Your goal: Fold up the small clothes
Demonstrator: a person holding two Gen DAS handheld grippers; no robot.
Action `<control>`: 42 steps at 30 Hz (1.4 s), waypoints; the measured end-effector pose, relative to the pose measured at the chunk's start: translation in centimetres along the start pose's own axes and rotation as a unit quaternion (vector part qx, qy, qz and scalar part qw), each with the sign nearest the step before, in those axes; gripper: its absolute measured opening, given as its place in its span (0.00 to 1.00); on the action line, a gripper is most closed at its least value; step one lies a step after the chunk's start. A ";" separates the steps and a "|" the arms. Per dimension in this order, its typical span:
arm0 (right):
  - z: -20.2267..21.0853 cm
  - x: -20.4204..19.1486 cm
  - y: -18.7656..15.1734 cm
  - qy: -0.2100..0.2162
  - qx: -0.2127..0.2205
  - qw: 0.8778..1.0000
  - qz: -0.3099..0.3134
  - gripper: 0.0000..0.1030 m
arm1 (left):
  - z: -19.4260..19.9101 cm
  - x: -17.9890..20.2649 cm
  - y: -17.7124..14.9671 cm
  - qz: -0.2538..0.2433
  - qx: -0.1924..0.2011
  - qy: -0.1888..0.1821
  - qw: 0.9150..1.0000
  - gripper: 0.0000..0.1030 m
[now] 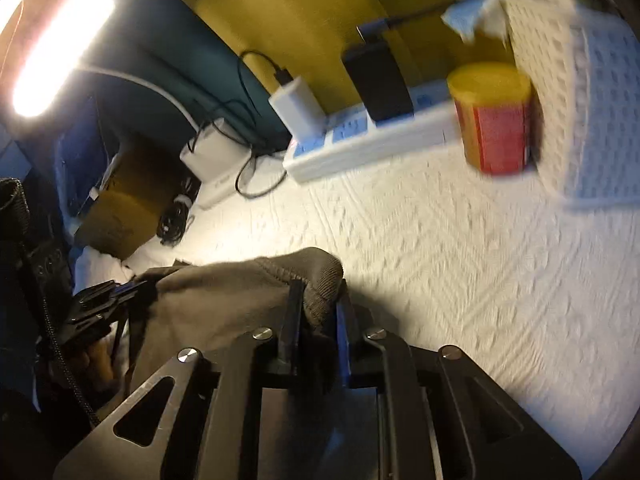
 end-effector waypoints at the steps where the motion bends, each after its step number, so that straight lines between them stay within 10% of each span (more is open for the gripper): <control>1: 0.1 -0.4 0.4 -0.001 0.006 1.000 0.011 0.13 | 0.2 -0.2 0.2 0.003 0.005 0.003 1.000 0.05; 9: -2.4 -0.6 0.3 -0.066 -0.004 0.996 0.052 0.14 | -1.7 -1.0 -0.5 0.013 -0.031 0.034 0.999 0.05; 14: -1.5 -0.7 0.5 -0.109 -0.004 0.992 0.056 0.41 | -1.2 -1.1 -0.2 0.033 -0.036 0.033 0.998 0.08; 18: 0.4 -1.0 0.2 -0.120 0.006 0.991 0.057 0.44 | 0.3 -0.5 -0.1 0.031 -0.026 0.036 0.999 0.12; 22: 2.2 -1.6 -0.7 -0.123 0.011 0.991 0.057 0.44 | 2.4 -0.3 -0.4 0.049 -0.008 0.028 0.998 0.59; 42: 9.2 -6.7 -8.0 -0.127 0.031 0.990 0.061 0.44 | 8.4 5.1 -6.0 0.059 -0.013 -0.018 0.998 0.59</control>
Point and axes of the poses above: each gripper's, at about its wrist camera, not at the fingertips, and z roughly against the way its jaws point, x to its right, y to its top, the point moved 3 cm from there along -z, roughly the way its jaws point, and after that the axes turned 1 degree about y, right-handed, at the moved point
